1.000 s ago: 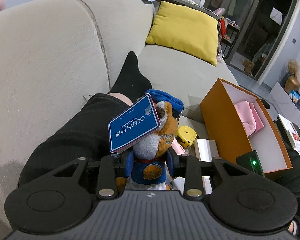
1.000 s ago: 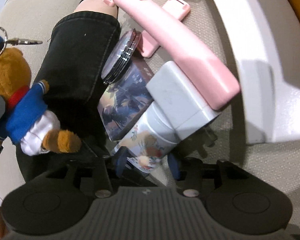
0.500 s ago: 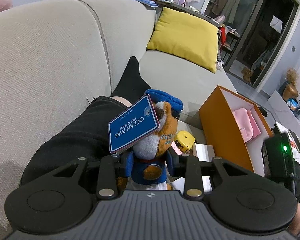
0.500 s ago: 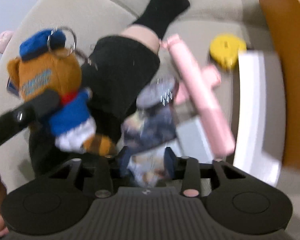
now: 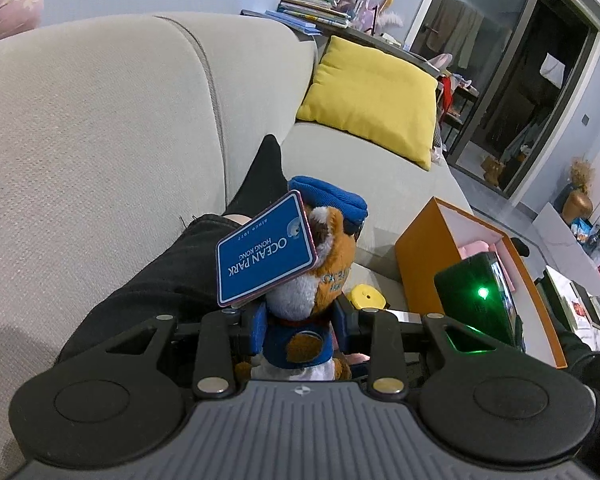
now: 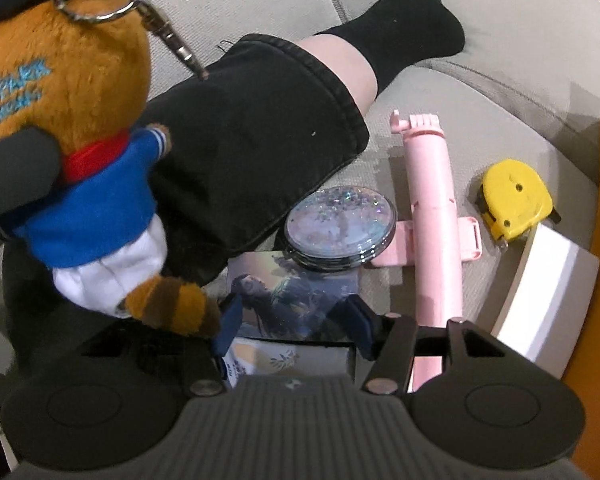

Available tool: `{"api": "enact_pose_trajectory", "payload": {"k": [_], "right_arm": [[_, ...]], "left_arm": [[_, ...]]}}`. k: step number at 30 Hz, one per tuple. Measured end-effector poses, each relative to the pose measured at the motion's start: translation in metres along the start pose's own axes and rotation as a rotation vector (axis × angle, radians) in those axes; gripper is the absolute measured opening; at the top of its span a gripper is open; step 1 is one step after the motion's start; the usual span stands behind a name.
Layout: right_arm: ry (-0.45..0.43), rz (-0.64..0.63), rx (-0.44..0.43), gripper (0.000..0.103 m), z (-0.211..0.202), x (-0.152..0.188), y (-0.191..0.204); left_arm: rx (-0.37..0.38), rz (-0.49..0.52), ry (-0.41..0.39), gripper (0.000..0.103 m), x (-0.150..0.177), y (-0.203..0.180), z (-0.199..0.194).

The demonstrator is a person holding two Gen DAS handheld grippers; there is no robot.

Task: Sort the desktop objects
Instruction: 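Grasp the small brown photo card box with the right gripper while the left holds the bear, then carry the bear and the photo card box with both grippers over the shoebox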

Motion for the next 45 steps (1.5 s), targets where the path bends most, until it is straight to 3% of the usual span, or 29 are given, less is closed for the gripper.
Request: {"api": "enact_pose_trajectory", "payload": {"k": [5,8,11,16,17,20,24,27,33,37,40,45], "right_arm": [[-0.012,-0.035,0.113,0.059,-0.001,0.002,-0.005],[0.073,0.017,-0.001,0.060,0.012,0.001,-0.015],[0.113,0.041,-0.050,0.075,0.027,0.002,-0.022],[0.074,0.009,-0.031,0.081,0.030,0.006,-0.016],[0.065,0.001,-0.024,0.080,0.029,0.008,-0.015],[0.038,0.030,-0.023,0.064,0.020,0.011,-0.024],[0.031,0.088,-0.064,0.045,0.004,0.013,-0.038],[0.019,0.110,-0.101,0.036,-0.008,0.017,-0.040],[-0.013,0.227,-0.253,0.031,-0.028,0.029,-0.049],[-0.016,0.290,-0.416,0.027,-0.027,0.034,-0.051],[-0.042,0.261,-0.347,0.027,-0.027,0.039,-0.040],[-0.067,0.249,-0.317,0.026,-0.033,0.042,-0.035]], "left_arm": [[0.007,-0.008,-0.004,0.038,0.000,0.002,-0.001],[0.006,-0.012,-0.002,0.037,0.001,0.003,-0.001],[0.007,-0.015,0.004,0.038,0.001,0.003,0.000],[0.005,-0.016,0.006,0.038,0.001,0.002,0.001],[0.003,-0.016,0.007,0.038,0.002,0.001,0.001],[0.001,-0.013,0.006,0.038,0.003,0.000,0.001],[0.000,-0.022,0.005,0.038,0.002,-0.001,0.001],[-0.001,-0.021,0.004,0.038,0.002,-0.002,0.001],[-0.002,-0.030,0.008,0.038,0.002,0.001,0.001],[-0.003,-0.029,0.010,0.038,0.002,0.002,0.002],[-0.006,-0.025,0.013,0.037,0.001,0.002,0.002],[-0.006,-0.028,0.014,0.037,0.001,0.004,0.001]]}}
Point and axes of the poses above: each gripper's, at about its wrist camera, not at the fingertips, and z roughly the way its jaws point, y to its left, x to its underside, the point moved 5 cm from there along z, roughly the way its jaws point, and after that the axes turned 5 degrees about y, right-handed, at the moved point
